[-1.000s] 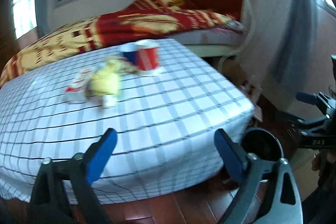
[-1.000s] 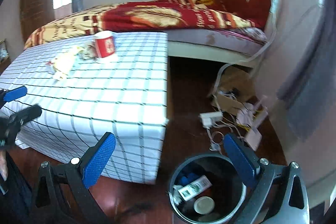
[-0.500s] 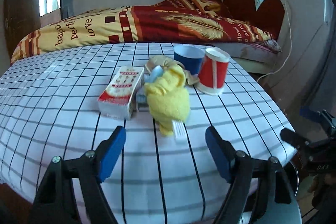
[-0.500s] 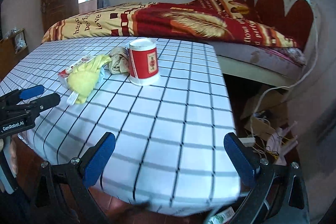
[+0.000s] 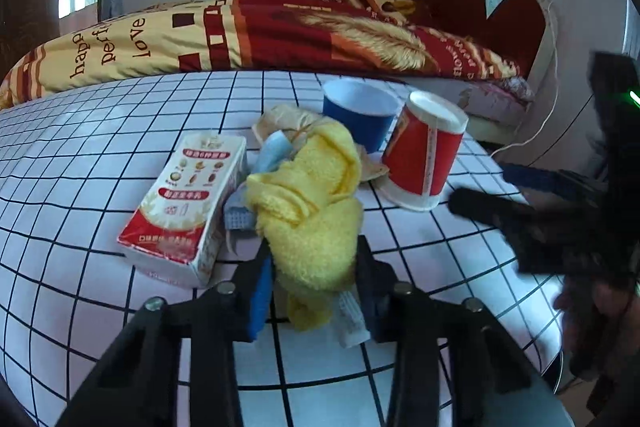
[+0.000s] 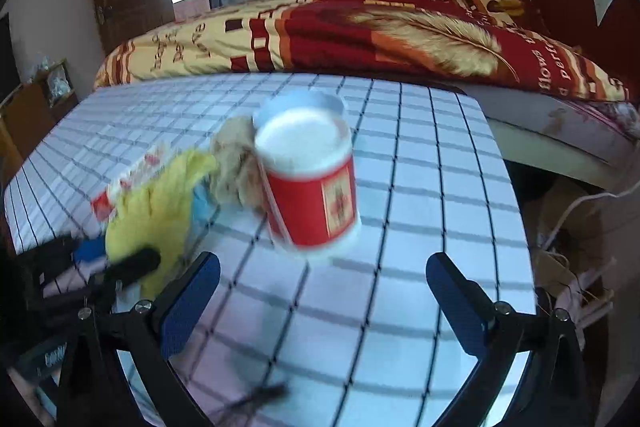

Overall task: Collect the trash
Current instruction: 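Grasp the yellow cloth with the left gripper while the right gripper grasps the red paper cup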

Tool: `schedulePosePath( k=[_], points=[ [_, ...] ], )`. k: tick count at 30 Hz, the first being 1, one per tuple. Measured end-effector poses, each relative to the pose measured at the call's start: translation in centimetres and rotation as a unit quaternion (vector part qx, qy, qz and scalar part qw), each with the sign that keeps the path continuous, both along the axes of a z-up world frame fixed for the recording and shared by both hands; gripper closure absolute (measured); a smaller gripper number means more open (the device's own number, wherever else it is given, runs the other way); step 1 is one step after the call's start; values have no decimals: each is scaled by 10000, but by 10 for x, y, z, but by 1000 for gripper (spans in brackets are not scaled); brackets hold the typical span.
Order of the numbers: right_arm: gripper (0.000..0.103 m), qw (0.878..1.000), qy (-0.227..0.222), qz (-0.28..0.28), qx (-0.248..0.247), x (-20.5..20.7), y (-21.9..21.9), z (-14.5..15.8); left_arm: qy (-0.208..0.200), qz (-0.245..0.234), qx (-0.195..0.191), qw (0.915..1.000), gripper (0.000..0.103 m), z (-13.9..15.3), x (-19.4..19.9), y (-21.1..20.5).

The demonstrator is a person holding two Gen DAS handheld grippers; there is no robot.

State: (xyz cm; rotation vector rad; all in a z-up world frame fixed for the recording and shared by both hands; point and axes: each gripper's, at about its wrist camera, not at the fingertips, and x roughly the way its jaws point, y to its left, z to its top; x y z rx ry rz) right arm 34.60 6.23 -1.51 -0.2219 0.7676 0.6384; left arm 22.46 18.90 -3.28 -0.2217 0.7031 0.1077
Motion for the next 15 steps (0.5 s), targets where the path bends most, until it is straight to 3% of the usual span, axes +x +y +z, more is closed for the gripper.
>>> schedulePosePath(
  k=[7,9,15],
  points=[
    [3,9997,4,-31,255,27,22,8,-54,-33,-47,10000,66,0,-12,2],
    [44,9997,81,29,239,31,27,4,-68,-49,-73,9999,66,0,-15,1],
    [46,9996,-166,164,133,8,10,10,-152,-54,-129,9998,67,7,-28,-2]
  ],
)
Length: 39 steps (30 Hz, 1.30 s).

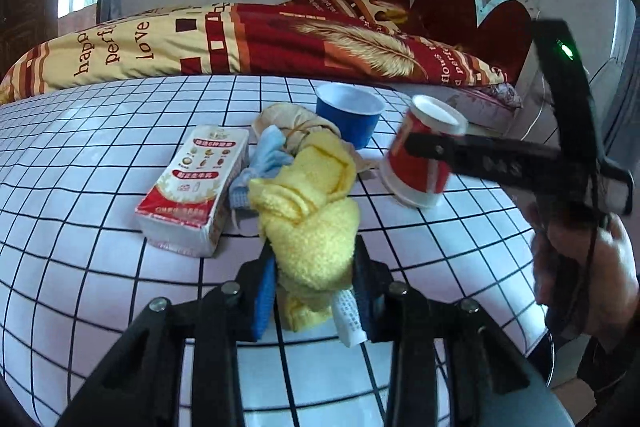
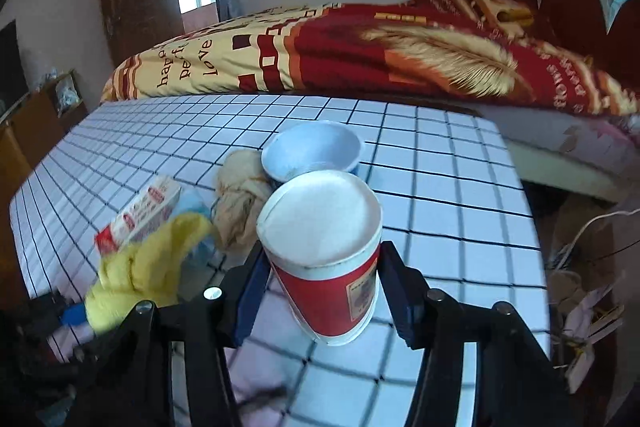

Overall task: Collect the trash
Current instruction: 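Grasp the yellow cloth with the left gripper while the right gripper grasps the red paper cup, then carry the yellow cloth and red paper cup over the black bin with both grippers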

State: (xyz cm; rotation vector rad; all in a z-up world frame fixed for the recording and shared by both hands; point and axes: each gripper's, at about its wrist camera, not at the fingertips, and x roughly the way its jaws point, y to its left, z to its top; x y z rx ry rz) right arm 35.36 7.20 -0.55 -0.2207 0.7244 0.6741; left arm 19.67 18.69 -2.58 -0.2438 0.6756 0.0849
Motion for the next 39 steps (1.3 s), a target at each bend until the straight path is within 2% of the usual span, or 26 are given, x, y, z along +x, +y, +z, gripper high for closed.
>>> schedulePosePath(
  k=[10,19,31,39],
  points=[
    [47,9994,-338,-113,8,-61,-66,24,-42,-211,27,9998,69,8,-23,-27],
    [47,9987,-401,-308,-59,-107,-113,27,-135,-613,41,9980,70,21,-40,-69],
    [47,9962,-537,-682,58,-148,-185,43,-131,-1199,134,9926,69,27,-49,-127],
    [46,9922,-377,-1158,275,-155,-239,33,-42,-1625,276,9863,70,27,-46,-168]
  ],
)
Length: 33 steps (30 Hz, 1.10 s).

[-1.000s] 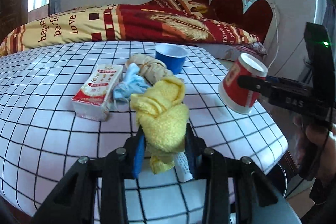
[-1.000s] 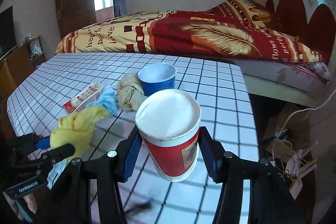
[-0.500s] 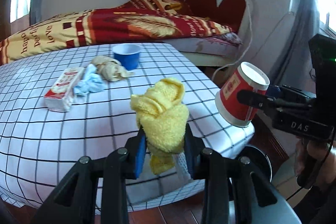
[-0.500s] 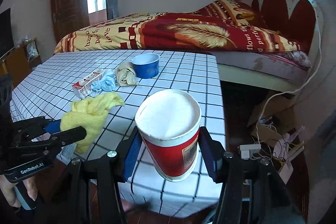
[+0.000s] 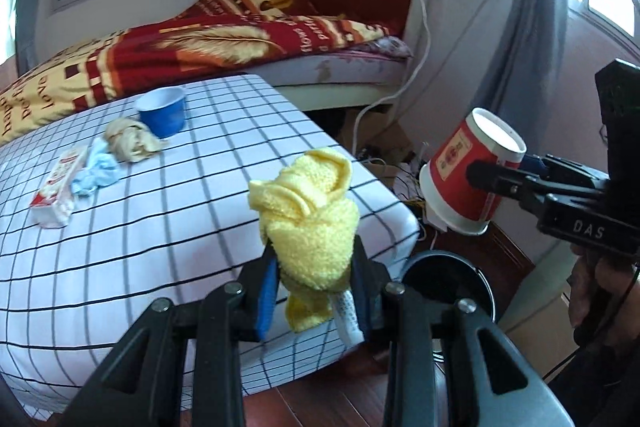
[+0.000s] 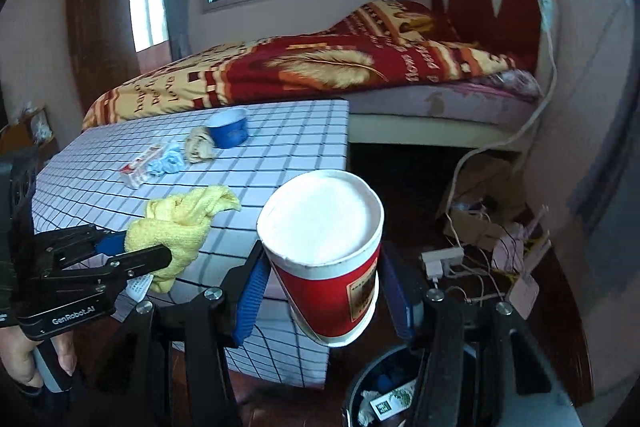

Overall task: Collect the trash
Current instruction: 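Carry the yellow cloth and red paper cup over the black bin with both grippers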

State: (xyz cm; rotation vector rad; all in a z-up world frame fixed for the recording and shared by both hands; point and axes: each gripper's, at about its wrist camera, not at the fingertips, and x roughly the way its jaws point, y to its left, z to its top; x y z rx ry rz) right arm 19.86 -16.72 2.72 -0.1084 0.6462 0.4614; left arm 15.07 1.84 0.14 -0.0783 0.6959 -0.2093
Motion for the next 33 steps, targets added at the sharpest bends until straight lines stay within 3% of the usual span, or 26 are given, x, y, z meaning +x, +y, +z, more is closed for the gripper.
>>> schedulePosePath(
  k=[17,33],
  points=[
    [46,9963,294,-800,139,-2,-87,-20,184,-908,13,9957,70,-11,7,-92],
    [46,9876,943,-1254,-78,-17,-145,-84,813,-1568,-20,9843,70,-55,10,-154]
  ],
)
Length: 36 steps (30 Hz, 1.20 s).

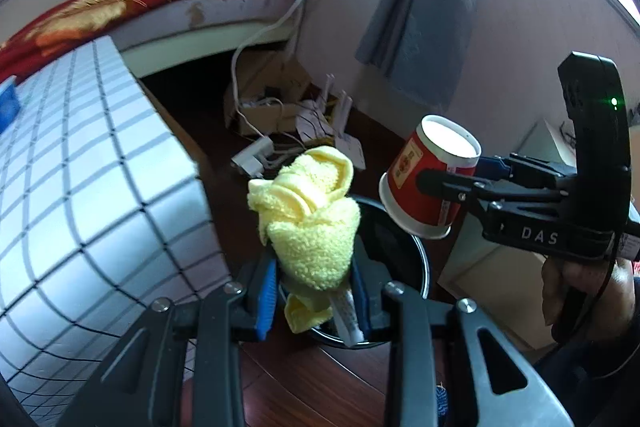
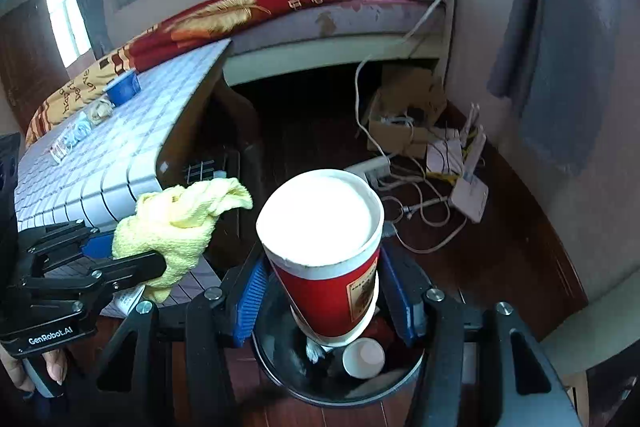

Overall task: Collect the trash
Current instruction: 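Carry the yellow cloth and red paper cup over the black bin with both grippers, then open both grippers to drop the yellow cloth and red cup into the bin, then move both grippers back toward the remaining items on the table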

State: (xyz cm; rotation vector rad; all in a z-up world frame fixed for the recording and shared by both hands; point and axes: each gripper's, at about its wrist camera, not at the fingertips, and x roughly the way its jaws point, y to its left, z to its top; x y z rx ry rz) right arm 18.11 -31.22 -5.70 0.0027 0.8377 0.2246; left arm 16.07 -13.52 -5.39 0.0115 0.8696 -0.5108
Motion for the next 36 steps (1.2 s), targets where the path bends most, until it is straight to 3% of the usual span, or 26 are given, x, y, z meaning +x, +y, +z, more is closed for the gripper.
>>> schedulePosePath(
  k=[11,23,25,26,27,28,29,30,31,36],
  points=[
    [46,9990,453,57,-20,-11,-24,-52,568,-287,60,9980,70,-41,12,-22],
    [43,9953,816,500,-175,-11,-25,-101,993,-520,197,9935,69,-82,24,-43],
    [34,9937,883,555,-403,-8,-24,-115,1076,-510,159,9928,57,-90,27,-45],
    [15,9921,956,474,-665,-6,-25,-122,1073,-453,192,9930,40,-93,30,-45],
    [9,9898,1025,368,-917,-5,-28,-131,1047,-384,253,9934,29,-96,30,-45],
    [9,9880,1136,283,-1006,-3,-33,-137,1033,-376,290,9935,24,-97,30,-45],
    [8,9869,1236,207,-1014,-2,-37,-142,1029,-320,429,9933,12,-100,31,-47],
    [1,9853,1358,63,-1036,-1,-44,-147,990,-258,522,9934,6,-103,30,-46],
    [0,9843,1404,-55,-1067,-1,-48,-149,919,-185,592,9938,1,-105,30,-45],
    [0,9838,1455,-336,-992,1,-61,-151,896,-21,744,9932,1,-114,29,-40]
  ],
)
